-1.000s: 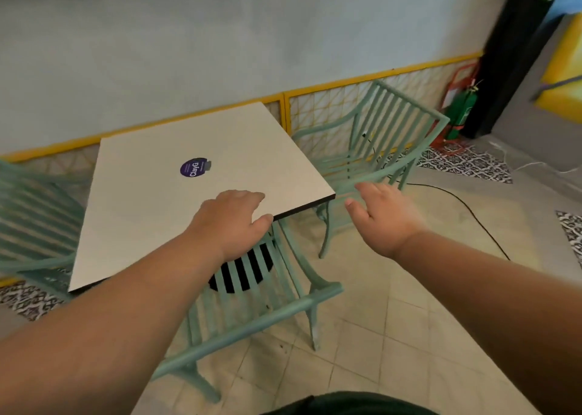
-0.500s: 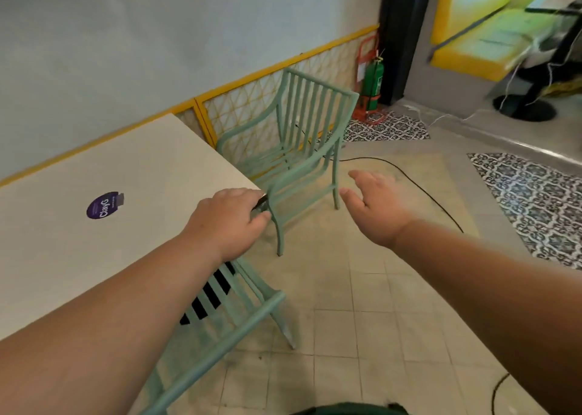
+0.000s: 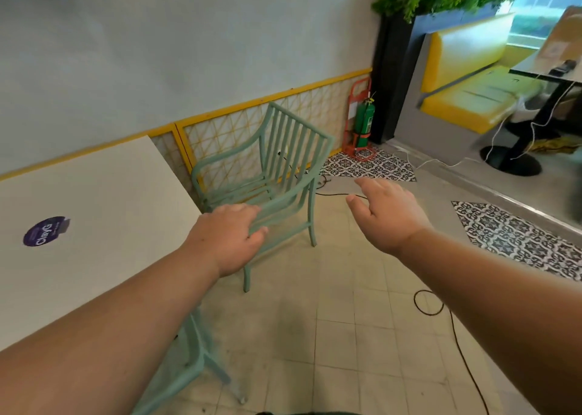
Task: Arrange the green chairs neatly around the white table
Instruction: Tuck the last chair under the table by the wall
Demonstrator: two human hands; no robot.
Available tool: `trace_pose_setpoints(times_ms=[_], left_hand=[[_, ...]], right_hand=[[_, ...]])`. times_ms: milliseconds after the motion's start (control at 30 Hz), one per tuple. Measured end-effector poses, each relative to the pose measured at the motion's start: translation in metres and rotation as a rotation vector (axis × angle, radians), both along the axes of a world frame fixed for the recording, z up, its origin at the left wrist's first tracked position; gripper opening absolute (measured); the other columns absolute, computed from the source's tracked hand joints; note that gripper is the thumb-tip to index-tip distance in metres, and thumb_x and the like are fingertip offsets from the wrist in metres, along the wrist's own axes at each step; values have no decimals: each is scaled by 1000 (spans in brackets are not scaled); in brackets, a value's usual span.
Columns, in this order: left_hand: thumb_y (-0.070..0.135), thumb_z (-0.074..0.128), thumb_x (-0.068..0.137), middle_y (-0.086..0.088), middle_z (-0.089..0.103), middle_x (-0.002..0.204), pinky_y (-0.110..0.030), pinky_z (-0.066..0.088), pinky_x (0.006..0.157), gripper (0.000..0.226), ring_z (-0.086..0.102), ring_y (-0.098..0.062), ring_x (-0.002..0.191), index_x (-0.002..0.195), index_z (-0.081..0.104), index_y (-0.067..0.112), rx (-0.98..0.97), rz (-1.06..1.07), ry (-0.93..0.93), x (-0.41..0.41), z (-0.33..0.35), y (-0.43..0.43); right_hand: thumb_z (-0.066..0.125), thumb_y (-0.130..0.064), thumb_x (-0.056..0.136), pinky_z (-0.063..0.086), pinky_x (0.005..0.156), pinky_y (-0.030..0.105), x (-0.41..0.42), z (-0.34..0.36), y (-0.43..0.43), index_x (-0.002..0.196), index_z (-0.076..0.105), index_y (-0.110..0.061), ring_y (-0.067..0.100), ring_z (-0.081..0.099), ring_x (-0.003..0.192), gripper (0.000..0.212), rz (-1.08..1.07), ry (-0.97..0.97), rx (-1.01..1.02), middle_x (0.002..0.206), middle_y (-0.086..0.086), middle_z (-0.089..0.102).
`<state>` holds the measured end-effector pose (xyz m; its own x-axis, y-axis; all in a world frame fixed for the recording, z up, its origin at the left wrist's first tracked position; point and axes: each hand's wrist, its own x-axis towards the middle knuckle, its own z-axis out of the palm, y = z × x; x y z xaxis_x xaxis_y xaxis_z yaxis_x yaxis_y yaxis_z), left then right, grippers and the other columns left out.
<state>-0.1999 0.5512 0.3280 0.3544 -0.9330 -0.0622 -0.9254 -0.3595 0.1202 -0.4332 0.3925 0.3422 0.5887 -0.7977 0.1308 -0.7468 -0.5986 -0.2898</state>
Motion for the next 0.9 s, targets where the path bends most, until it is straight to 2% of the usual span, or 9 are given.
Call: trace_pose_setpoints(times_ms=[167,500,667,900], left_hand=[[52,35,103,2,43,158,-46,39,111,57,38,-23,144,154,37,29,2,-1,-4,22,-4,-51],[51,35,104,0,43,157,-46,38,112,57,38,-24,143,154,38,25,17,-75,-7,67,2,-199],[53,34,104,3,39,160,-45,37,114,58,35,-21,146,156,34,27,13,-92,-24,70,11,-280],[54,32,103,5,42,158,-49,39,112,58,38,-20,145,155,36,29,37,-17,-27,46,-6,-396]], right_hand=[[37,-49,103,33,114,45,18,-13,-45,148,46,-17,28,44,139,55,28,19,15,147,8,54],[34,-50,102,38,109,45,50,-5,-166,143,49,-18,28,50,129,54,-50,24,8,133,7,61],[36,-49,103,36,111,43,43,-5,-234,144,49,-17,28,47,133,54,-75,22,20,137,7,60],[32,-50,102,34,114,45,31,-20,-372,145,48,-17,27,44,137,56,-31,10,46,139,7,58]])
